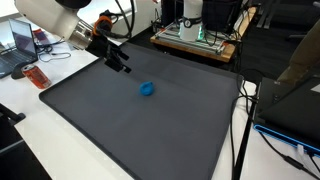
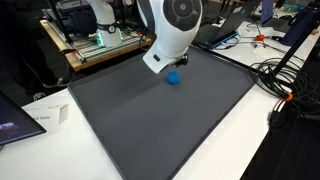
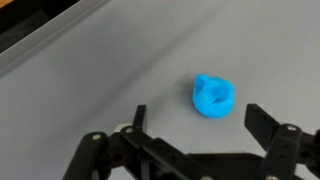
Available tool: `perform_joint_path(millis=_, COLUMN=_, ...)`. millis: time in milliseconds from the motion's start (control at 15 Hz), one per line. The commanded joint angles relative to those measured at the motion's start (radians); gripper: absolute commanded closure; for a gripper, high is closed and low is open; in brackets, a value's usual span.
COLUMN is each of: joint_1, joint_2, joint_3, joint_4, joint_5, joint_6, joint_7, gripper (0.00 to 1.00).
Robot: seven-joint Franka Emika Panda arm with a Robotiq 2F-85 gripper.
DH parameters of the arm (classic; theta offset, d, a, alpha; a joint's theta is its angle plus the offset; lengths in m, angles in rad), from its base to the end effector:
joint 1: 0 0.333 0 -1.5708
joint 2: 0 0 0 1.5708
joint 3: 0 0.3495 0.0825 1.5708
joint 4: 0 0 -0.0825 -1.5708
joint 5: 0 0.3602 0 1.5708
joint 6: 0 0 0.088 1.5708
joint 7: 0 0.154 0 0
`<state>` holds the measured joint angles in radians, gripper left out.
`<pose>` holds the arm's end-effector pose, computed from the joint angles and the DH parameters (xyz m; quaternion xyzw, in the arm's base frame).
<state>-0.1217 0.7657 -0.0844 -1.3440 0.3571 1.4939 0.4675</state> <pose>0.6400 -0.0664 0.2439 -0.8777 0.3477 0.3137 0.1019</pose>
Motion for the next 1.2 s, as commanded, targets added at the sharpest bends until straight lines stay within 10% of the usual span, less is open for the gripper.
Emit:
perform_joint_path(millis=0, joint_1=-0.046, joint_2=-0.067, joint_3=-0.016, joint_4=-0.145, joint_5=0.117, joint_6=0.046, joint_7=0.041, gripper=0.0)
perform_joint_path(millis=1133, joint_1=-0.071, joint_2=-0.336, joint_3=-0.082, joint_4=-0.684, joint_5=0.45, joint_6=0.365, joint_7=0.027, gripper=0.0)
